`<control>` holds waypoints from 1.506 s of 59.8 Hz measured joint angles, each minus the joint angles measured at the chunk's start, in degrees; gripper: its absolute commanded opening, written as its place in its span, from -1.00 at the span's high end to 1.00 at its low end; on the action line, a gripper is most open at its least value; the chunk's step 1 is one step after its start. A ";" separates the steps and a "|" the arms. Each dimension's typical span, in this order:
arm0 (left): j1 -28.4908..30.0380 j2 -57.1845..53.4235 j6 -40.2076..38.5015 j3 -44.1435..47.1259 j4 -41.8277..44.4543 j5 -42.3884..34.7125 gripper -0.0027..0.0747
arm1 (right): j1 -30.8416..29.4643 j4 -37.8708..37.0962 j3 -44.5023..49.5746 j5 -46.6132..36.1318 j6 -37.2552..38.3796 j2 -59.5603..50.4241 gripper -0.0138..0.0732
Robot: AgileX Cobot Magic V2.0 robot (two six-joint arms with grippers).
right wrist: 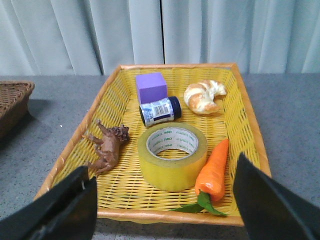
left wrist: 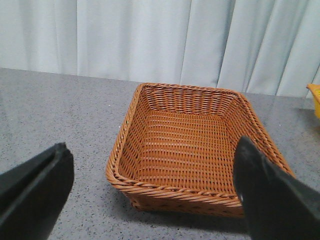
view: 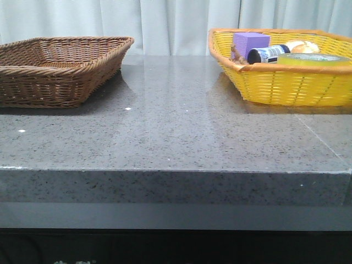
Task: Transfer tape with both arms
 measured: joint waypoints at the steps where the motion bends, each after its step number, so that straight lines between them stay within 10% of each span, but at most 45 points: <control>1: 0.00 0.00 0.00 0.00 0.00 0.00 -0.72 | -0.19 0.00 -1.50 0.83 0.00 1.97 -0.66; 37: 0.00 0.00 0.00 0.00 0.00 0.00 -0.72 | -6.93 0.00 -49.49 28.98 0.91 54.60 -0.65; 72: 0.00 0.00 0.00 0.00 0.00 0.00 -0.72 | -7.63 0.00 -58.73 32.95 0.48 72.83 -0.64; 90: 0.00 0.00 0.00 0.00 0.00 0.00 -0.72 | -7.63 0.00 -59.24 32.99 0.02 73.77 0.07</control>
